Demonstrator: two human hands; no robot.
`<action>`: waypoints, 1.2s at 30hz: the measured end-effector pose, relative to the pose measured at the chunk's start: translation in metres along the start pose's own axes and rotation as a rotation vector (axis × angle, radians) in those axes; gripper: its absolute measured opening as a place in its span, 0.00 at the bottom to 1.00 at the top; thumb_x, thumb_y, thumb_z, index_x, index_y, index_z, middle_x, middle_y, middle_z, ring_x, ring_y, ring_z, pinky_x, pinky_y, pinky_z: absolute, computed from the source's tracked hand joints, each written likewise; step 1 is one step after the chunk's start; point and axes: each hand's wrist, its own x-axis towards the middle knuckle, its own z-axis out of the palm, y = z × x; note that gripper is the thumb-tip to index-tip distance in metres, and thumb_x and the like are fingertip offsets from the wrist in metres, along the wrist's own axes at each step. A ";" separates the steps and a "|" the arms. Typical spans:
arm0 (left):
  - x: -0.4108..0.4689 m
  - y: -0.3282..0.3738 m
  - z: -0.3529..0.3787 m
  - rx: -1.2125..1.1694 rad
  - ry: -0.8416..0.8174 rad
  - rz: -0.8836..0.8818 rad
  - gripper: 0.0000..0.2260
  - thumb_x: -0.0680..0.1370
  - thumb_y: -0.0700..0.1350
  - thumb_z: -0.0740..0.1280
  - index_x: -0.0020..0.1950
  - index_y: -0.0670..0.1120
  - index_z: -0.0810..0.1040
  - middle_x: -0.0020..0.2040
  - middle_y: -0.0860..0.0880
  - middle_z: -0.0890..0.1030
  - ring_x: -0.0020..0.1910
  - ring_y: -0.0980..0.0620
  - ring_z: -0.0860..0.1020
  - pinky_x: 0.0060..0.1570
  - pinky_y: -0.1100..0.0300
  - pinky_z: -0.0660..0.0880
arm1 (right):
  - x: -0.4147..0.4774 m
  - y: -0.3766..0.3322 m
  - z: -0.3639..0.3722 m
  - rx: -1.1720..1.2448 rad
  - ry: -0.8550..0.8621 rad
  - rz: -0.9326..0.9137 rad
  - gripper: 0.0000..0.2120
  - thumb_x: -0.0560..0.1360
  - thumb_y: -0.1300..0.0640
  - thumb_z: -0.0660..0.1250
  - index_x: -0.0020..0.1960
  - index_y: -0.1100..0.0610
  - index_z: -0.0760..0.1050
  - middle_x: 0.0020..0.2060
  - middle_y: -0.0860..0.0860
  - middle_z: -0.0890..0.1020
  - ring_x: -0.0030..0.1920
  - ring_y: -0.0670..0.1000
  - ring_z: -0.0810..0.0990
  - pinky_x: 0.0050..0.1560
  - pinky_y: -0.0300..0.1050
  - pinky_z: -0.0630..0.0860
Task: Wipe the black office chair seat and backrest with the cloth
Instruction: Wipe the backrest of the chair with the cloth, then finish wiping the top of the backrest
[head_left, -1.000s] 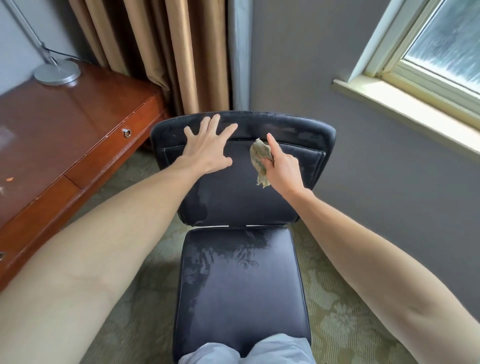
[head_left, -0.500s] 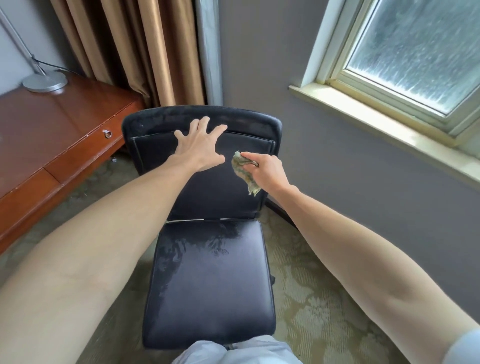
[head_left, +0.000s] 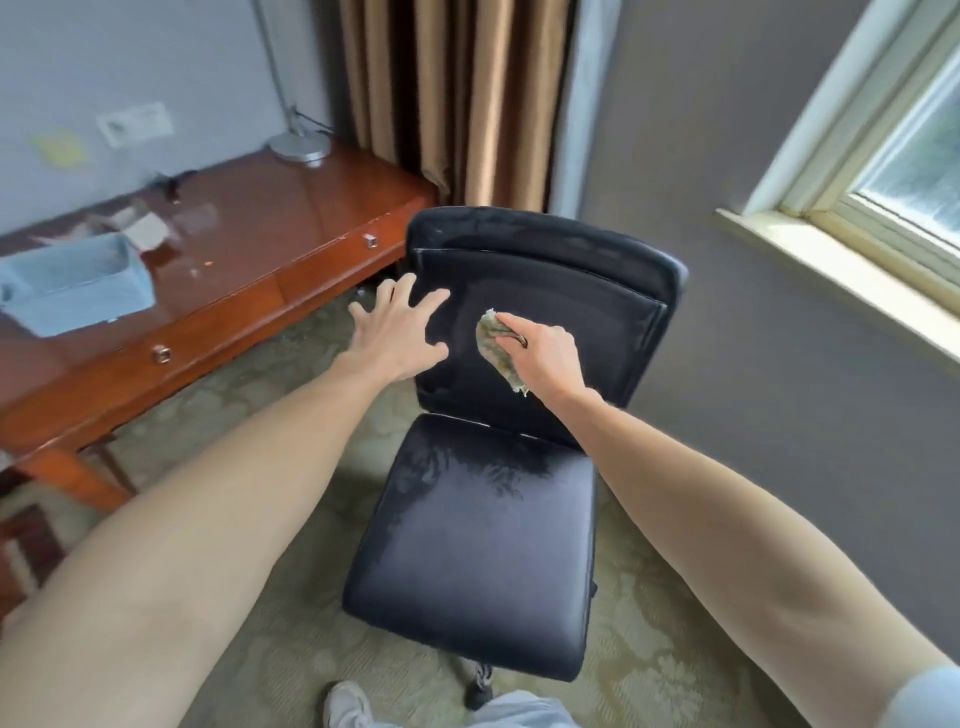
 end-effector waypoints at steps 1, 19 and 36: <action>-0.008 -0.022 -0.002 -0.002 0.005 -0.043 0.32 0.76 0.57 0.65 0.77 0.58 0.57 0.79 0.45 0.52 0.76 0.43 0.51 0.66 0.33 0.59 | 0.004 -0.017 0.013 -0.001 -0.025 -0.035 0.15 0.79 0.51 0.63 0.66 0.45 0.75 0.59 0.48 0.82 0.58 0.52 0.80 0.62 0.45 0.73; -0.164 -0.417 -0.028 -0.110 0.029 -0.591 0.33 0.75 0.57 0.67 0.78 0.59 0.56 0.80 0.47 0.50 0.77 0.44 0.48 0.70 0.33 0.55 | 0.031 -0.345 0.321 -0.078 -0.368 -0.482 0.17 0.76 0.52 0.66 0.64 0.43 0.76 0.52 0.53 0.85 0.53 0.59 0.81 0.55 0.50 0.76; -0.157 -0.600 -0.002 -0.133 -0.023 -0.753 0.33 0.77 0.57 0.65 0.78 0.59 0.55 0.80 0.46 0.48 0.77 0.43 0.49 0.68 0.35 0.57 | 0.097 -0.458 0.477 -0.044 -0.478 -0.542 0.15 0.75 0.51 0.67 0.61 0.42 0.78 0.50 0.55 0.85 0.49 0.59 0.82 0.51 0.48 0.77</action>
